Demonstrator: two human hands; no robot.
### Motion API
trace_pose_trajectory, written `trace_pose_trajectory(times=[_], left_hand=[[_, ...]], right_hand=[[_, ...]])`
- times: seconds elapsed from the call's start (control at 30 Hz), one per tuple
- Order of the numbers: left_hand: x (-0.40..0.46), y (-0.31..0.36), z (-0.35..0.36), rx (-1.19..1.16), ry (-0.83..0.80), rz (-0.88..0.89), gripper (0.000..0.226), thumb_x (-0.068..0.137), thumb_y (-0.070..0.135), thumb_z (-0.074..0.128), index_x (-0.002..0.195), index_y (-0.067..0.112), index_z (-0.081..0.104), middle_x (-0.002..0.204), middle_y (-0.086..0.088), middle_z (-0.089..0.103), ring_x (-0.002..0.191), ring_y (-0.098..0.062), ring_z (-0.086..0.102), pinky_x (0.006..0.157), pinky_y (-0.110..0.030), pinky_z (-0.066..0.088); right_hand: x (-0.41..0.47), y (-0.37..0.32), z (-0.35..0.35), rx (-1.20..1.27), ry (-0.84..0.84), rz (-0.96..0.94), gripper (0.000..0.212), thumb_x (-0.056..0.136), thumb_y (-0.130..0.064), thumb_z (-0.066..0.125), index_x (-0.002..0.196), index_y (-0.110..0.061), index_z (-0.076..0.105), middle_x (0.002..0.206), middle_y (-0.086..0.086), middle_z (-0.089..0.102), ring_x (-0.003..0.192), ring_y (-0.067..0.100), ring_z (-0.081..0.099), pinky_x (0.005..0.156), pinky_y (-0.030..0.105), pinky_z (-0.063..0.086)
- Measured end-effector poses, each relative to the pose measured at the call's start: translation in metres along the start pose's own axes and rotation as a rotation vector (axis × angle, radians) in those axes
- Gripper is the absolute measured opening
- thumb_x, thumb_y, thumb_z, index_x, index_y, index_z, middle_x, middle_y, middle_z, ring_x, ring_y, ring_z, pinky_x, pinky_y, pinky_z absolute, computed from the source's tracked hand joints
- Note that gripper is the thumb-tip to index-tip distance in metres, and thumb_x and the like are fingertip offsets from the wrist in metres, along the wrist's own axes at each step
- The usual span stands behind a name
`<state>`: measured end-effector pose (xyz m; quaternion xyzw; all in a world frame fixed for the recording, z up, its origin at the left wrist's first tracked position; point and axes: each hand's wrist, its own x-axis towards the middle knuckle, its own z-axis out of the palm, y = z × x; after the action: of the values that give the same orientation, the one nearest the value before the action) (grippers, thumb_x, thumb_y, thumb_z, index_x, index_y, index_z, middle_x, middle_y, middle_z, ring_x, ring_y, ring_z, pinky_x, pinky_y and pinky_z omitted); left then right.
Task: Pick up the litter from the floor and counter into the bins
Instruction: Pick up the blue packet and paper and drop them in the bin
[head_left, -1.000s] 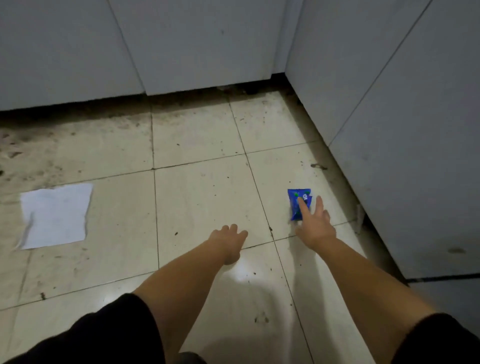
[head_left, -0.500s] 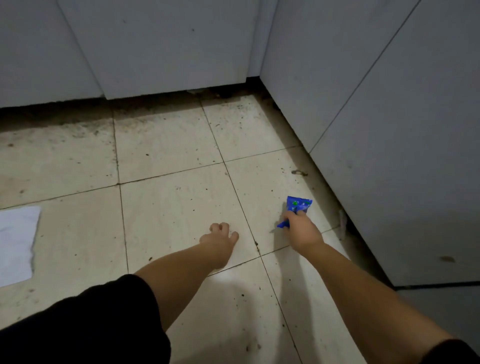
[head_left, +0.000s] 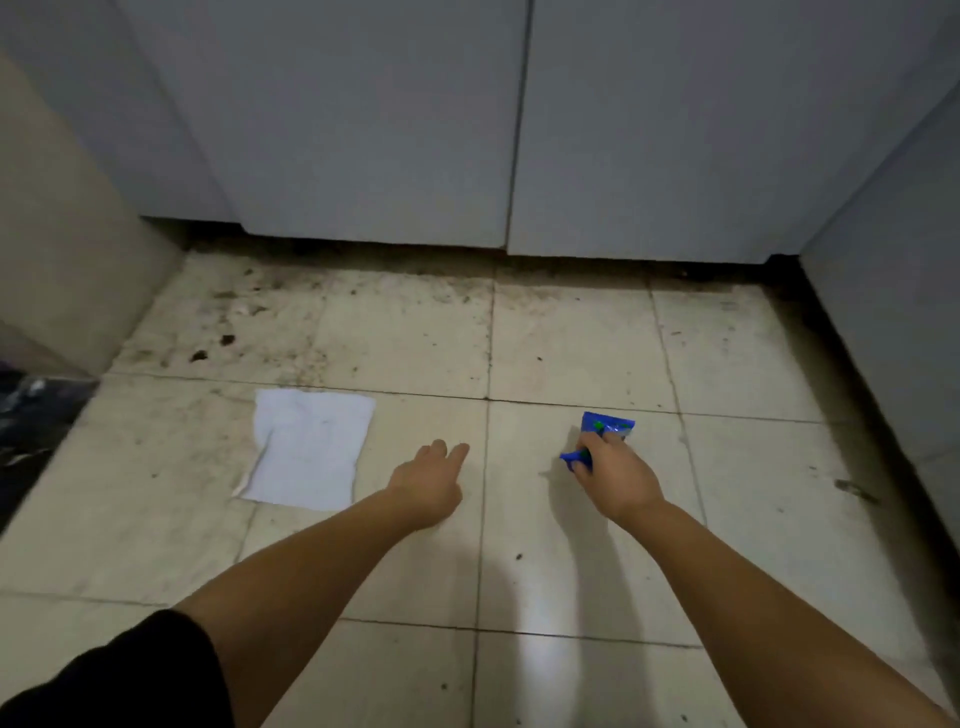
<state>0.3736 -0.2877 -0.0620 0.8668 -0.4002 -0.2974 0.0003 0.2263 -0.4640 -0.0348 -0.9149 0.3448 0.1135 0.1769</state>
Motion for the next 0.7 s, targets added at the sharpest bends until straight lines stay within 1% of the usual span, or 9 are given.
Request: trace_pose_trajectory(times=[0.1,0.17,0.23,0.3,0.37,0.47,0.6,0.67,0.7], left_hand=[[-0.011,-0.085,-0.005,-0.030,0.030,-0.180,0.060,0.094,0.020,0.042,0.150,0.018,0.020,0.146,-0.013,0.034,0.133,-0.031,0.037,0.104,-0.043,0.041],[-0.014,-0.131,-0.003,-0.046,0.071,-0.308,0.063,0.092,0.024,0.046,0.149,0.019,0.021,0.144,-0.013,0.035,0.130,-0.032,0.038,0.102,-0.043,0.041],[-0.012,-0.162,0.002,-0.063,0.088,-0.416,0.072,0.089,0.032,0.053,0.150,0.020,0.016,0.144,-0.014,0.033,0.131,-0.034,0.036,0.102,-0.044,0.041],[-0.007,-0.176,0.007,-0.115,0.078,-0.480,0.081,0.085,0.038,0.059,0.150,0.021,0.014,0.142,-0.015,0.031,0.131,-0.035,0.033,0.101,-0.048,0.041],[-0.001,-0.180,0.014,-0.107,0.094,-0.505,0.075,0.084,0.037,0.061,0.145,0.018,0.022,0.137,-0.015,0.034,0.128,-0.035,0.035,0.098,-0.048,0.043],[0.003,-0.180,0.020,-0.091,0.092,-0.497,0.050,0.092,0.025,0.052,0.137,0.014,0.033,0.132,-0.015,0.043,0.124,-0.034,0.043,0.099,-0.047,0.041],[-0.003,-0.188,0.027,-0.252,0.036,-0.415,0.037,0.095,0.020,0.052,0.129,0.006,0.051,0.136,-0.022,0.044,0.124,-0.036,0.047,0.106,-0.041,0.040],[-0.010,-0.183,0.024,-0.361,0.074,-0.402,0.031,0.096,0.010,0.046,0.124,0.002,0.057,0.137,-0.024,0.043,0.125,-0.037,0.046,0.105,-0.034,0.038],[-0.015,-0.177,0.019,-0.403,0.104,-0.404,0.031,0.095,0.006,0.044,0.122,0.001,0.059,0.132,-0.022,0.046,0.124,-0.036,0.048,0.102,-0.031,0.038]], right_hand=[[0.015,-0.079,0.030,-0.025,-0.061,-0.188,0.028,0.098,-0.028,0.044,0.117,-0.010,0.052,0.126,0.013,0.051,0.101,0.031,0.058,0.066,0.028,0.035],[0.021,-0.117,0.045,-0.041,-0.089,-0.283,0.027,0.098,-0.028,0.044,0.118,-0.011,0.051,0.126,0.011,0.051,0.103,0.030,0.058,0.067,0.028,0.035],[0.028,-0.140,0.056,-0.046,-0.100,-0.333,0.026,0.098,-0.028,0.044,0.117,-0.011,0.052,0.125,0.010,0.051,0.102,0.028,0.058,0.067,0.028,0.035],[0.034,-0.149,0.064,-0.045,-0.108,-0.349,0.026,0.098,-0.027,0.045,0.117,-0.011,0.053,0.124,0.010,0.051,0.102,0.028,0.058,0.067,0.028,0.036],[0.037,-0.151,0.070,-0.056,-0.119,-0.347,0.027,0.098,-0.027,0.045,0.118,-0.010,0.053,0.124,0.010,0.052,0.101,0.027,0.058,0.067,0.028,0.037],[0.035,-0.147,0.076,-0.090,-0.142,-0.331,0.028,0.098,-0.027,0.044,0.118,-0.010,0.052,0.125,0.010,0.051,0.101,0.027,0.058,0.066,0.027,0.035],[0.034,-0.146,0.067,-0.096,-0.134,-0.318,0.028,0.098,-0.027,0.044,0.119,-0.010,0.052,0.126,0.010,0.051,0.101,0.027,0.059,0.066,0.027,0.038],[0.030,-0.147,0.056,-0.098,-0.111,-0.312,0.027,0.098,-0.026,0.045,0.118,-0.010,0.053,0.125,0.010,0.052,0.101,0.027,0.059,0.066,0.027,0.038],[0.026,-0.146,0.050,-0.095,-0.100,-0.310,0.027,0.098,-0.026,0.045,0.117,-0.010,0.053,0.125,0.010,0.052,0.100,0.028,0.059,0.066,0.027,0.038]])
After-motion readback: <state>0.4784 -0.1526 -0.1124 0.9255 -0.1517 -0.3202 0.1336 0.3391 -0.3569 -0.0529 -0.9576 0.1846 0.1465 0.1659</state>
